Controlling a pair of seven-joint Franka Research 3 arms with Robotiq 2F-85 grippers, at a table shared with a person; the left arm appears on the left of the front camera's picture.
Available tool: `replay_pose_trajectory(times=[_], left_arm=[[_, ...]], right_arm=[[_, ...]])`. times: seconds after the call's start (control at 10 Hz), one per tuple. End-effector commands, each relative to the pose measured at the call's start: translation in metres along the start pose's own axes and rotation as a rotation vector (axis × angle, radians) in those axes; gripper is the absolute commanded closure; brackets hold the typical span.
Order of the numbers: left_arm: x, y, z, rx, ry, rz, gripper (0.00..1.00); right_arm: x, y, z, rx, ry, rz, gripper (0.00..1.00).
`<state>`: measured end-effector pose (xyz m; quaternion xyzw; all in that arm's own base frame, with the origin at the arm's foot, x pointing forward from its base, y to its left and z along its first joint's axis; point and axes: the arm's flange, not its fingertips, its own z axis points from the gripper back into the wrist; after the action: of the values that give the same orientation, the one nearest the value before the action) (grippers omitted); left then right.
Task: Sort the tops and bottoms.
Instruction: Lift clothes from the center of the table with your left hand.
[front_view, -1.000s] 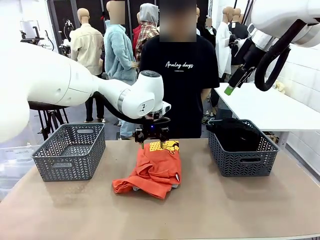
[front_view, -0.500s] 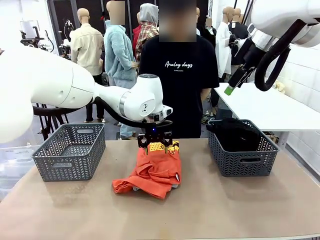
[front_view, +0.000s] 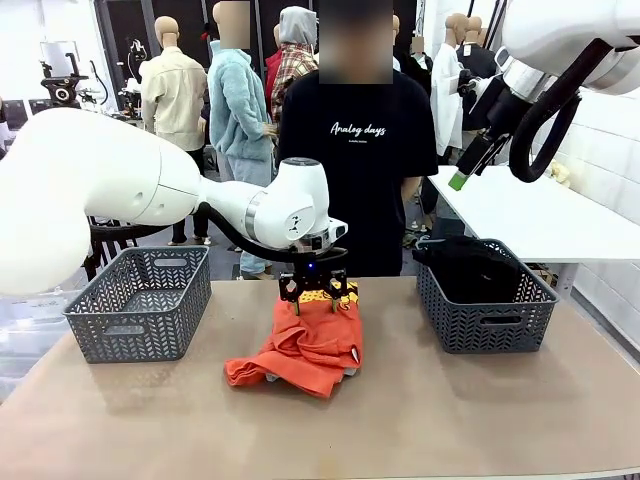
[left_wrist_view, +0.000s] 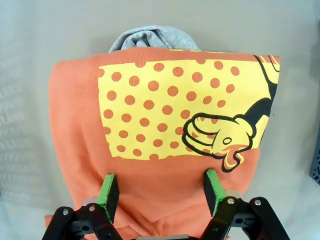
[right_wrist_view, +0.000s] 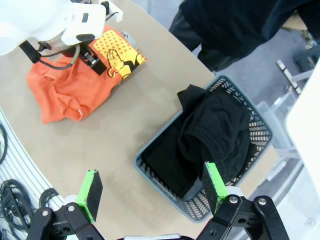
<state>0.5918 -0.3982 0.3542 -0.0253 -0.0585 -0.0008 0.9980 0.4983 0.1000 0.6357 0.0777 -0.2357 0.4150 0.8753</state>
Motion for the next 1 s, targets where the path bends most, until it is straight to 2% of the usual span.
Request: replay_pose_trajectory(times=[0.0,0.1,0.2,0.5,0.6,0.9], left_arm=[[0.008,0.001,0.006,-0.019,0.030,-0.009,0.12],[0.008,0.002,0.004,-0.006,0.097,-0.041,0.19],[0.009,0.002,0.003,-0.002,0.087,-0.045,0.35],[0.010,0.004,0.005,0.012,0.097,-0.040,0.92],[0.011,0.004,0.005,0.010,0.109,-0.037,1.00],[0.012,0.010,0.013,0.000,0.088,-0.017,1.00]], right_arm=[[0.002,-0.001,0.000,0.000,0.003,0.002,0.00],[0.002,-0.001,0.000,0.000,0.003,0.002,0.00],[0.002,-0.001,0.000,0.000,0.003,0.002,0.00],[0.002,-0.001,0.000,0.000,0.003,0.002,0.00],[0.002,-0.001,0.000,0.000,0.003,0.002,0.00],[0.002,-0.001,0.000,0.000,0.003,0.002,0.00]])
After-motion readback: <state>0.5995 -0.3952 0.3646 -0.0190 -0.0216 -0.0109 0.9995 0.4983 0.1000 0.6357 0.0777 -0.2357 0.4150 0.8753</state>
